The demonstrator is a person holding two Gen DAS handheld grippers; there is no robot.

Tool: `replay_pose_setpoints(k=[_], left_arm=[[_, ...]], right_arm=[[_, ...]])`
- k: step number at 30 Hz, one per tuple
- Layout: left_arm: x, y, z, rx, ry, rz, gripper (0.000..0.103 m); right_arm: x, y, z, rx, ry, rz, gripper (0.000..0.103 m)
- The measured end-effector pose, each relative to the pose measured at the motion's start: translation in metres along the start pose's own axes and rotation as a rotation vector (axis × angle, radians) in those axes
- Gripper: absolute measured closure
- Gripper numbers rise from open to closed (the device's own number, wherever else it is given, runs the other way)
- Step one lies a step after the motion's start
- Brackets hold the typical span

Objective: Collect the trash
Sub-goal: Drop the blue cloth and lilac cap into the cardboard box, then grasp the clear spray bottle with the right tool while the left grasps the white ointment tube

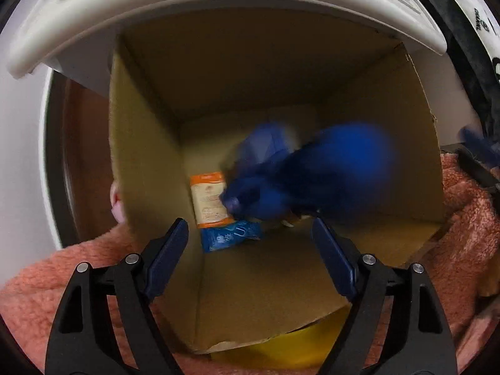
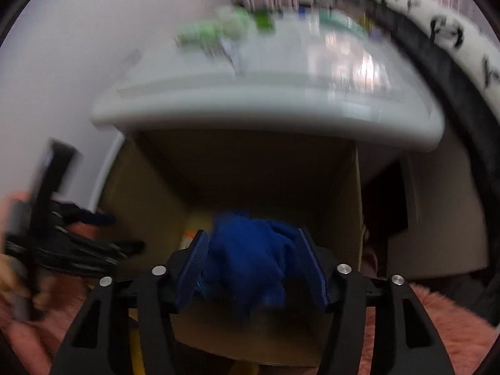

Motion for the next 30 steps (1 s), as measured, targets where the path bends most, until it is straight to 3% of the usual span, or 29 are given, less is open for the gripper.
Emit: replay_pose_setpoints(k=[2,5,9,12,16,18,22,27,28,30], left_arm=[[-0.007,-0.004,0.002,-0.005,-0.007,-0.038,0.023],[-0.023,-0.018,0.007,-0.019,-0.012,-0.095,0.023],[-0.062,-0.06,0.029,-0.05,-0.089,-0.238,0.023],[-0.1,-0.098,0.056,-0.112,-0.161,-0.384,0.02],[-0.13,-0.118,0.093,-0.215,-0.246,-0.531,0.017],[-0.129,-0.108,0.102,-0.246,-0.257,-0.544,0.016],[-0.114,-0.098,0.104,-0.265,-0.186,-0.477,0.016],[-0.109,-0.108,0.091,-0.26,-0.122,-0.467,0.016],[-0.105,-0.11,0.085,-0.243,-0.118,-0.461,0.016],[-0.103,-0.112,0.082,-0.22,-0.113,-0.454,0.016]], right_arm=[[-0.001,-0.004,-0.002,0.034,-0.045,-0.009,0.047],[-0.015,-0.019,-0.006,0.02,-0.027,-0.077,0.045],[-0.02,-0.041,0.002,-0.02,-0.012,-0.112,0.041],[-0.021,-0.081,0.02,-0.039,-0.065,-0.154,0.038],[0.001,-0.151,0.054,-0.122,-0.107,-0.201,0.036],[0.022,-0.183,0.076,-0.166,-0.131,-0.191,0.036],[0.067,-0.236,0.11,-0.243,-0.128,-0.172,0.037],[0.13,-0.279,0.128,-0.248,-0.065,-0.114,0.037],[0.138,-0.281,0.128,-0.248,-0.046,-0.102,0.039],[0.164,-0.281,0.125,-0.221,-0.022,-0.029,0.055]])
Point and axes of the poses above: each gripper's, at about its wrist camera, not at the fingertips, and x roughly the way its jaws point, z to its left, y to its underside, the point moved 6 cm from there along x, roughly the way its jaws point, and after that the axes turned 5 degrees about -z, right-handed, at the moved point
